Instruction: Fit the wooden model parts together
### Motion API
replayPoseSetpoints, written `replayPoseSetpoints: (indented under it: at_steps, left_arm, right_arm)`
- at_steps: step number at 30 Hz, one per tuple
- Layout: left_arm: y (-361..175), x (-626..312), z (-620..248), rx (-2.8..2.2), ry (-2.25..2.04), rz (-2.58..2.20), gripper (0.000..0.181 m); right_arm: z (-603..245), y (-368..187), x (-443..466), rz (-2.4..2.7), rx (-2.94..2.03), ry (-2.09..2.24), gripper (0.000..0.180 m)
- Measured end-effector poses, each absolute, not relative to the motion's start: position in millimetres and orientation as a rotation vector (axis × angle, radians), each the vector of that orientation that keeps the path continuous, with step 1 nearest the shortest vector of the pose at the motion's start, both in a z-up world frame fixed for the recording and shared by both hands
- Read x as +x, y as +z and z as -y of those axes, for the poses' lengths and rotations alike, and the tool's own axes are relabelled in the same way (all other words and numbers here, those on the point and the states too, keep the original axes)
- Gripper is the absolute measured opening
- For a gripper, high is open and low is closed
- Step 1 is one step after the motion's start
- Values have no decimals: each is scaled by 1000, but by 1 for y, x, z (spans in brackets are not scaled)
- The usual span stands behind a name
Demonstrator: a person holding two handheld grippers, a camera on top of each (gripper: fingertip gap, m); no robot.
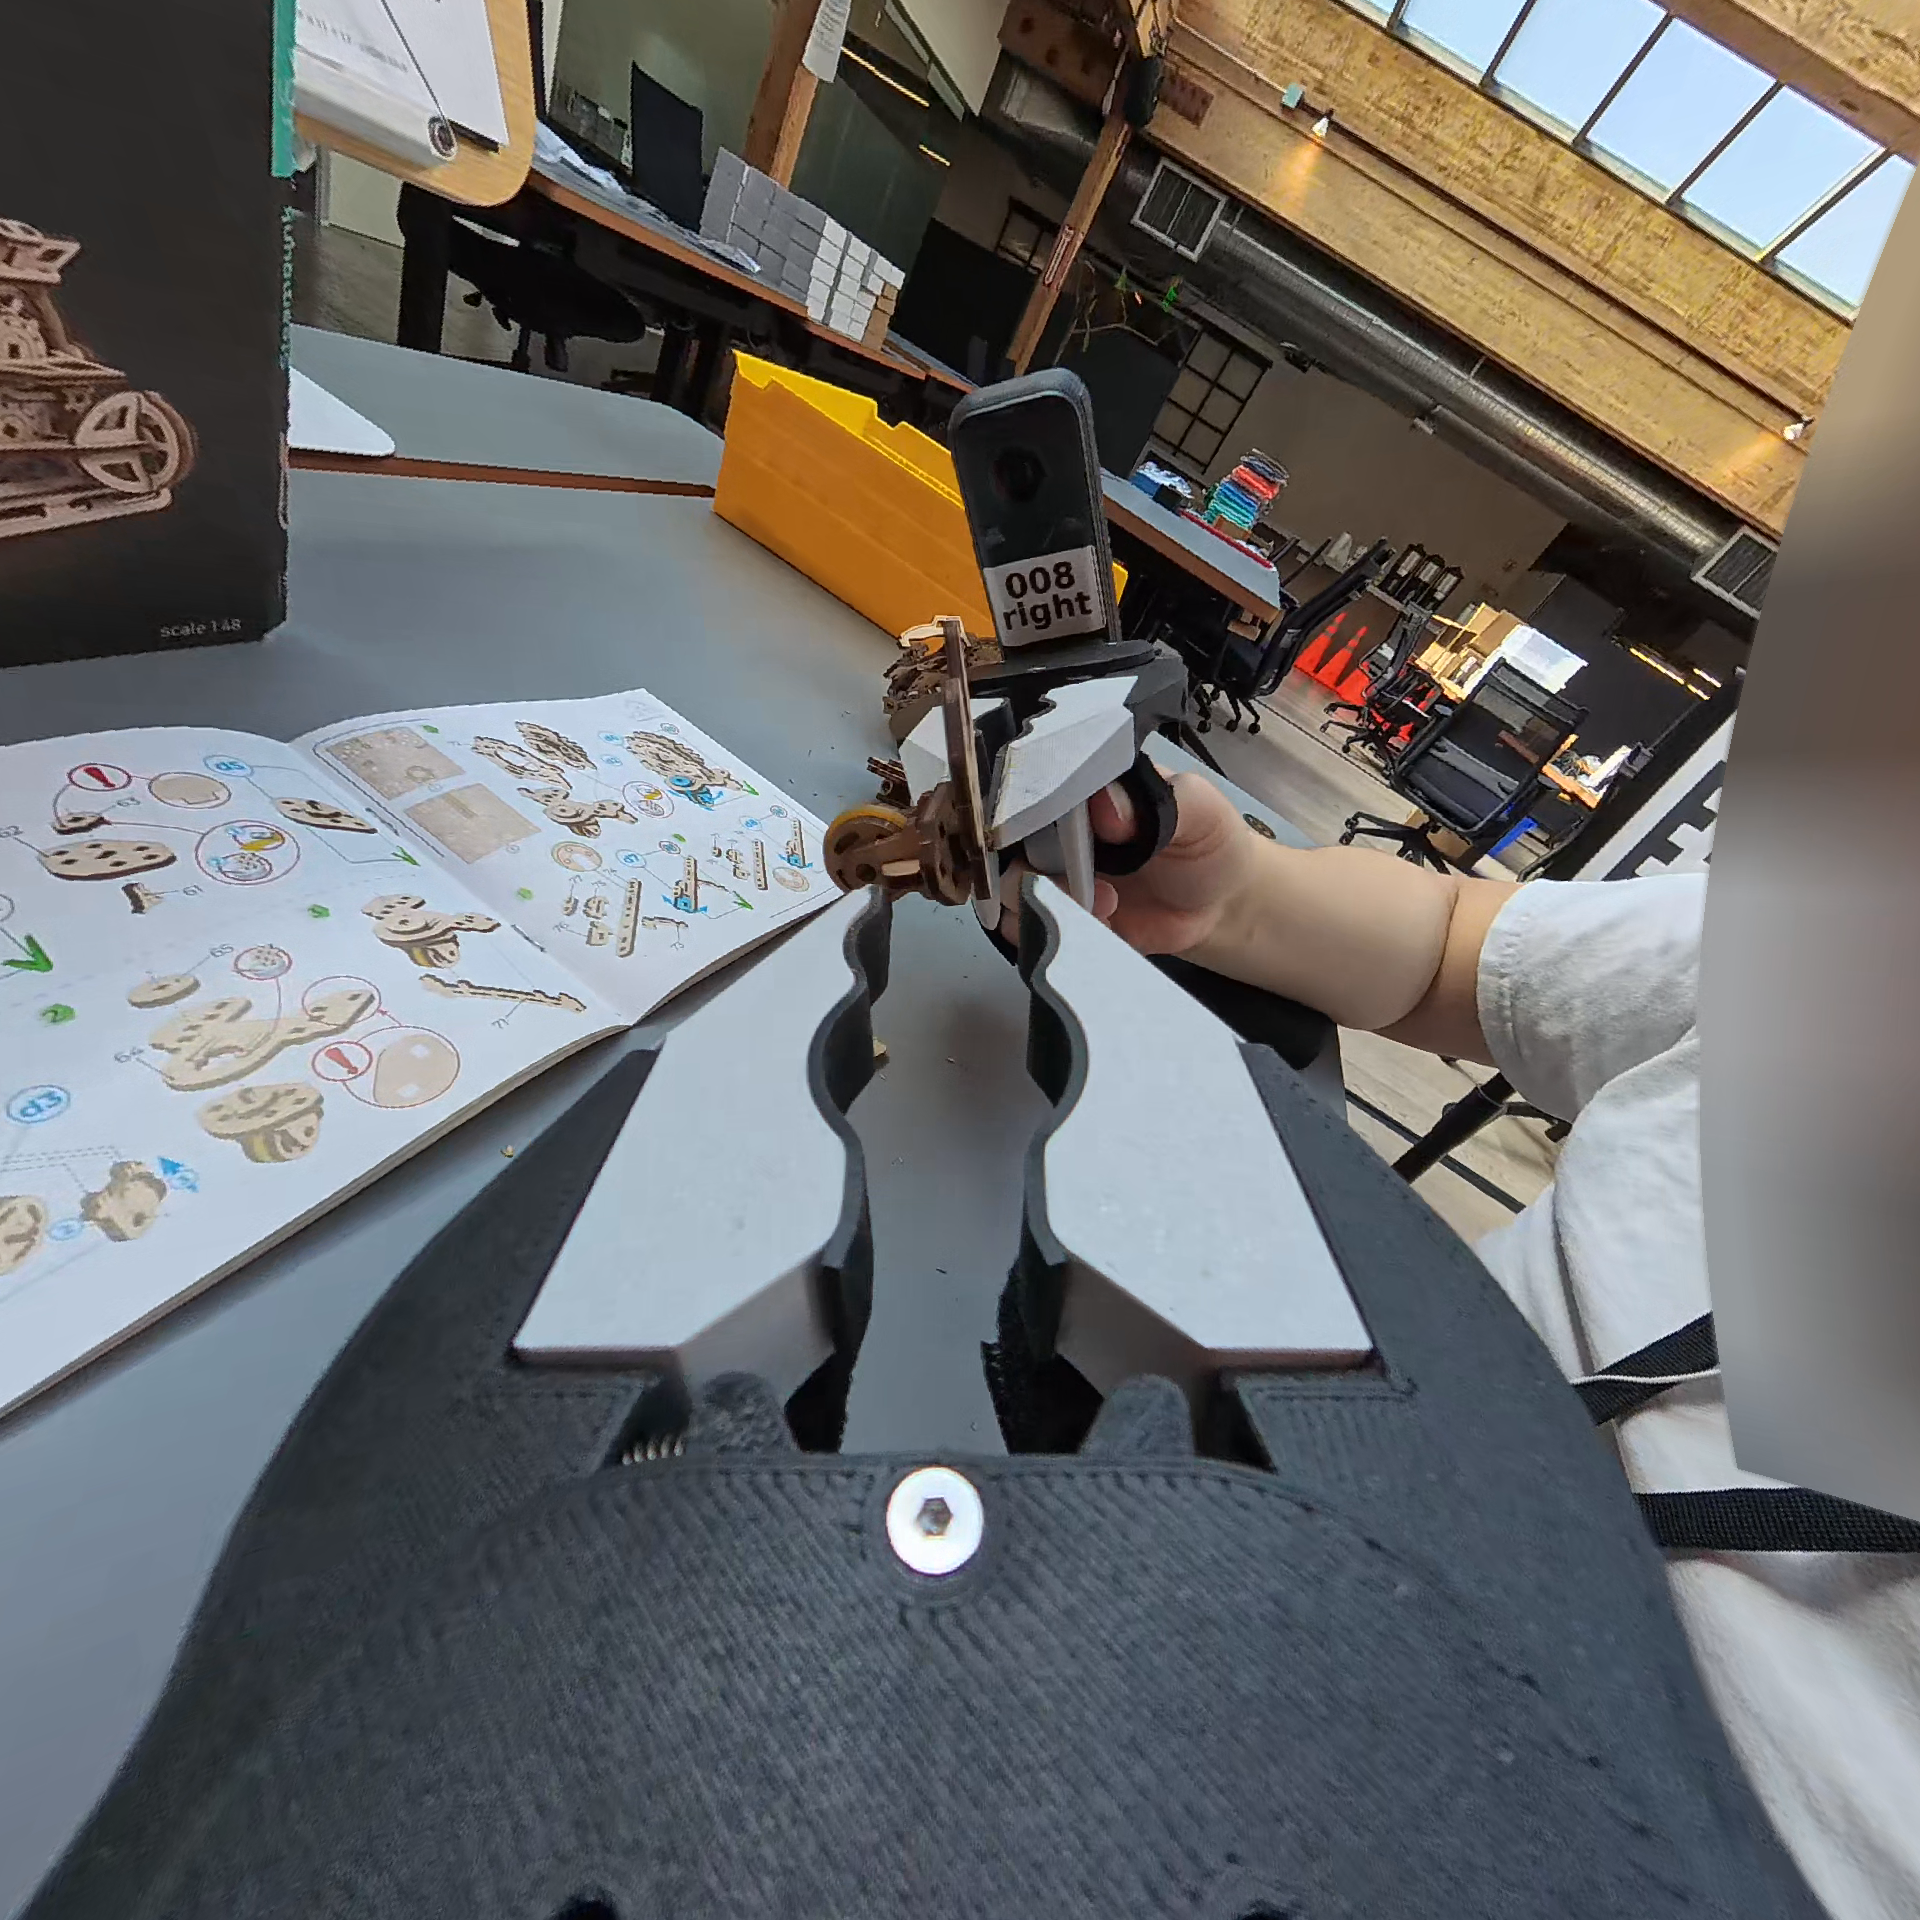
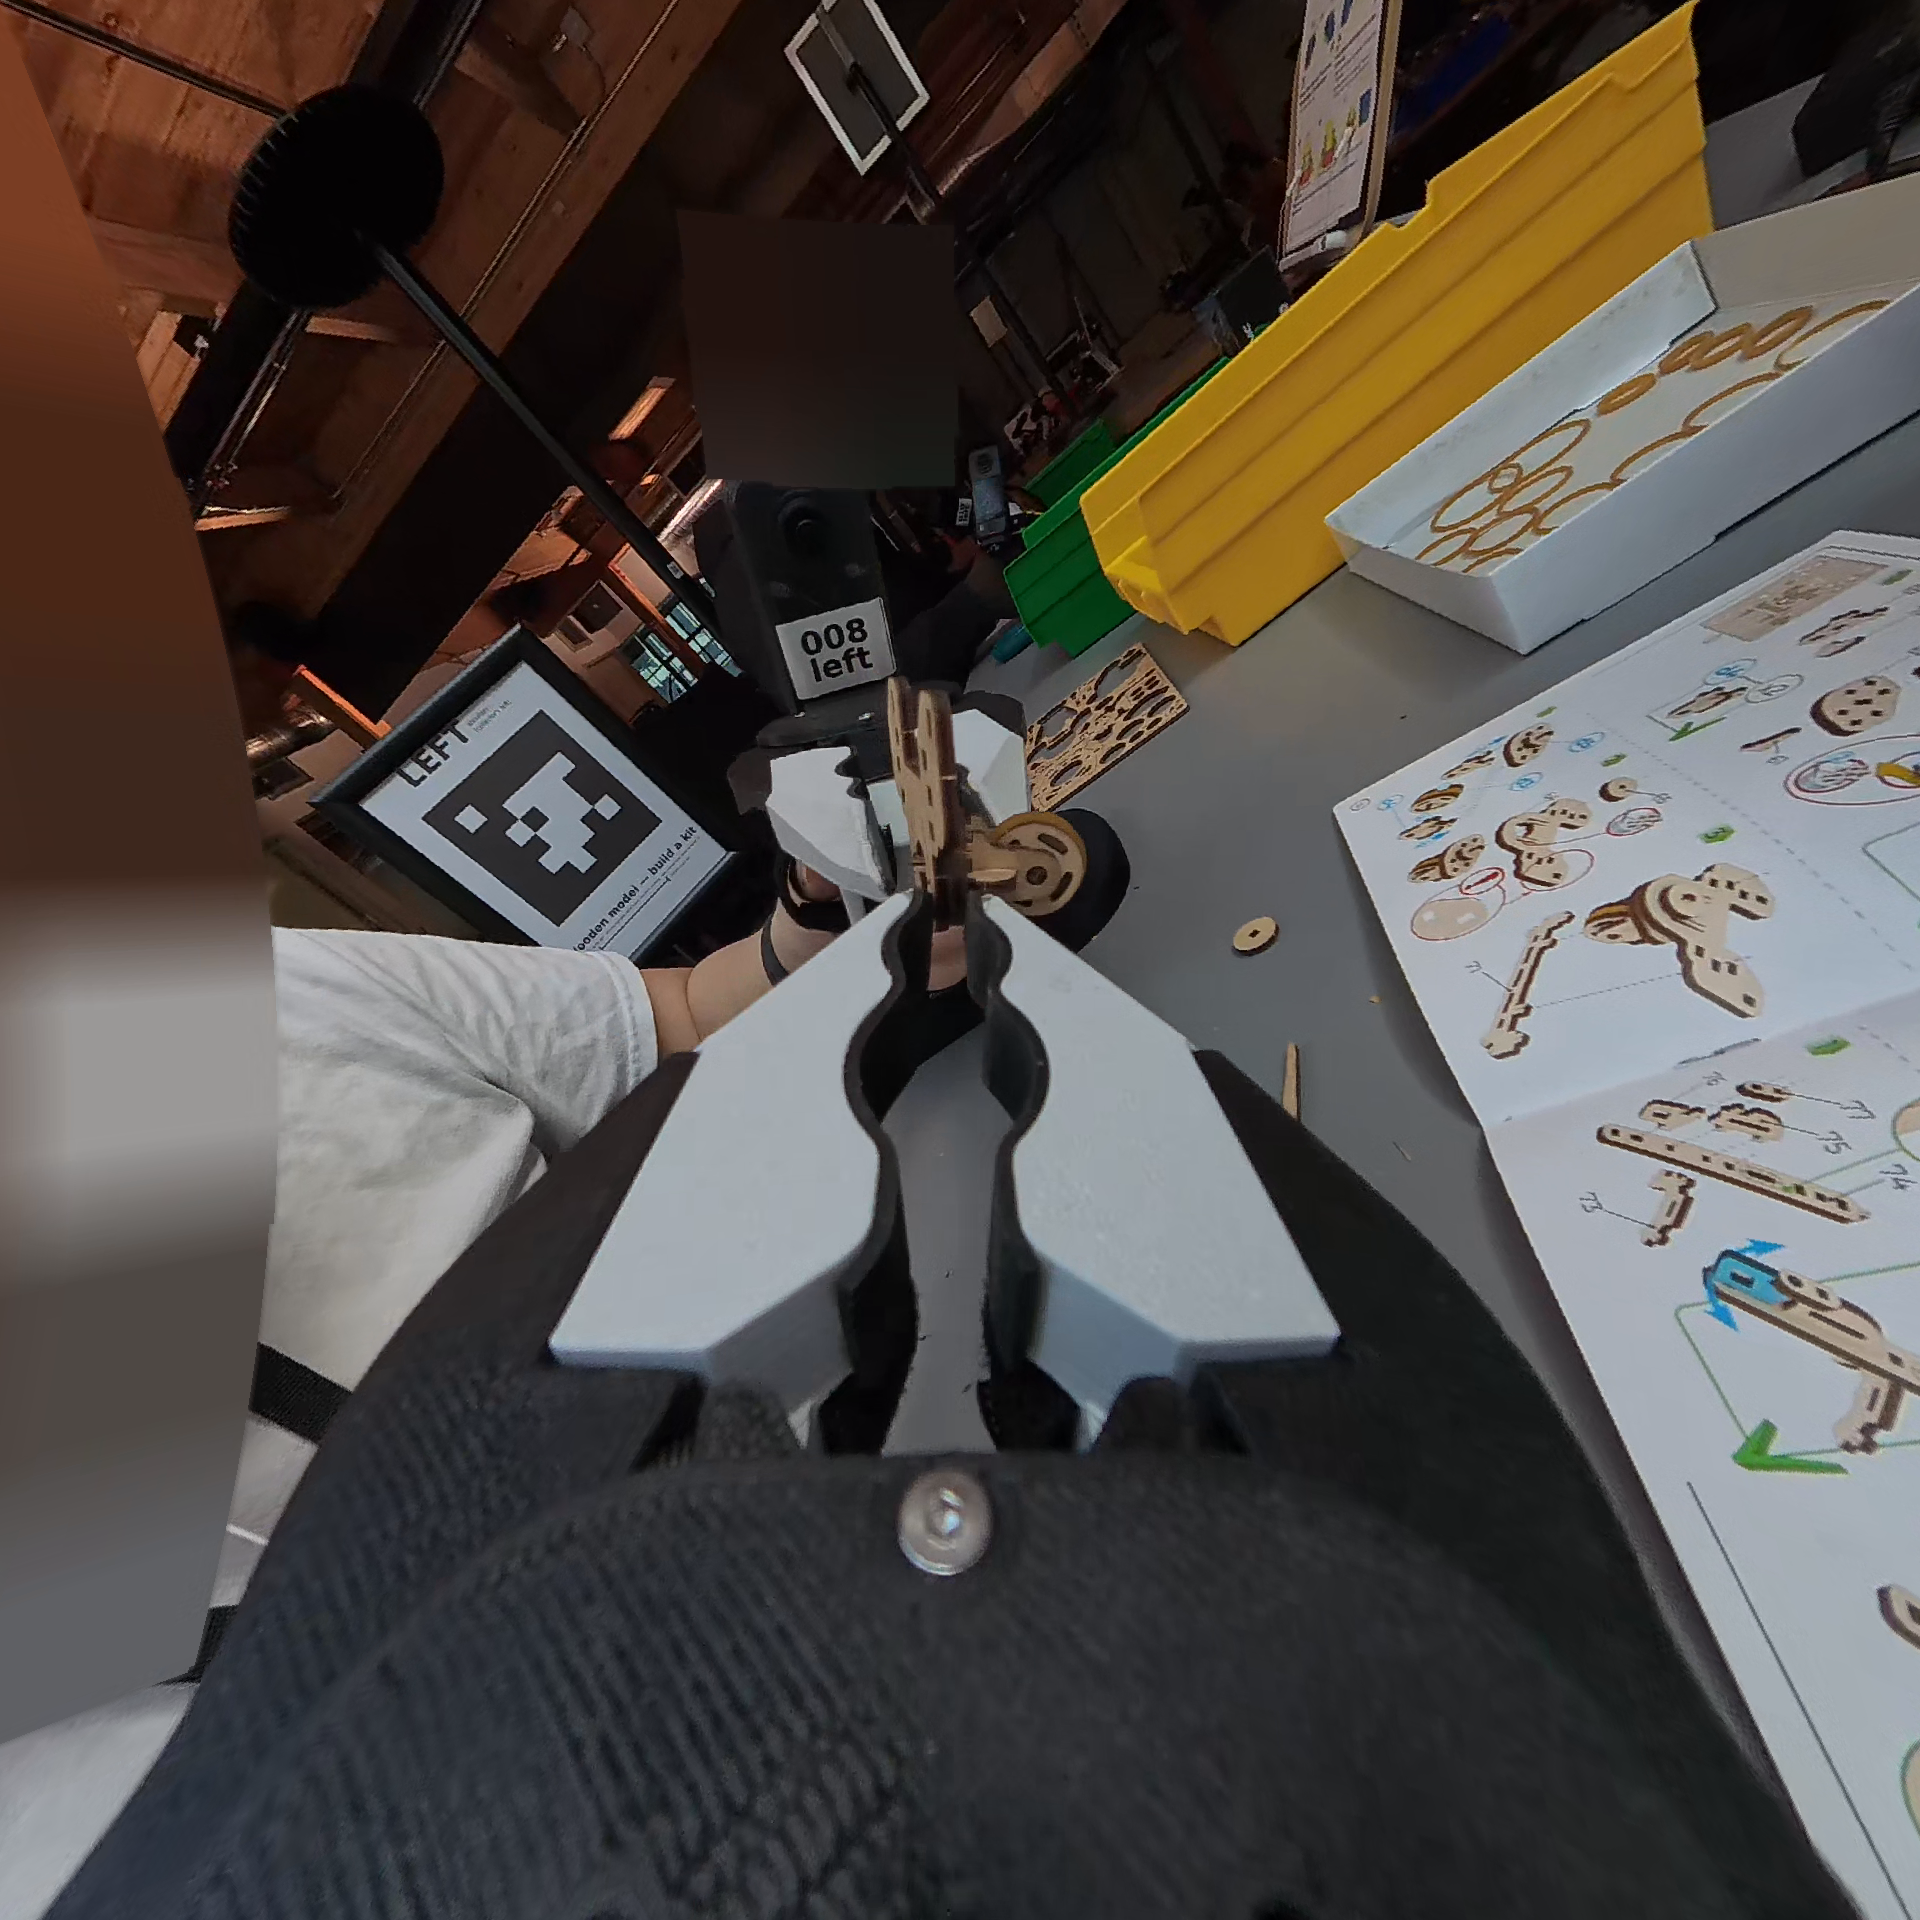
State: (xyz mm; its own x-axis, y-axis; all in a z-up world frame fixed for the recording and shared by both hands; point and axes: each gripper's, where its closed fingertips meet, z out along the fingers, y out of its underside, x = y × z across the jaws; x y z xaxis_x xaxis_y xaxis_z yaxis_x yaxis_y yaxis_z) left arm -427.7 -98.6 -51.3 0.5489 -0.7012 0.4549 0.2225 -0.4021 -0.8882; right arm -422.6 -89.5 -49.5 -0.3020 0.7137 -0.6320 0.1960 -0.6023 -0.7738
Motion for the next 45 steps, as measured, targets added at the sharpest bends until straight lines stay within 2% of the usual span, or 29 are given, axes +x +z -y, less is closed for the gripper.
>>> replayPoseSetpoints:
  at_steps: [4,5,13,24,29,32,45]
  left_arm:
    - [-53,-429,97,-1708,-1078,-392,16]
    - [-54,-428,98,-1709,-1089,-397,9]
    - [-57,-427,97,-1717,-1057,-409,18]
    - [-55,-428,98,-1702,-1040,-428,9]
    - [-55,-428,100,-1696,-1071,-430,5]
    - [-55,-428,101,-1691,-1076,-431,6]
    - [-55,-427,103,-1692,-1092,-438,4]
  right_arm:
    - [90,-51,-424,1166,-1573,1931,3]
    - [90,-53,-424,1179,-1574,1910,4]
    - [91,-55,-425,1204,-1567,1894,4]
    - [94,-55,-425,1255,-1530,1847,4]
    - [96,-55,-426,1288,-1508,1825,12]
    - [95,-56,-426,1283,-1515,1819,5]
    - [96,-55,-425,1244,-1537,1933,5]
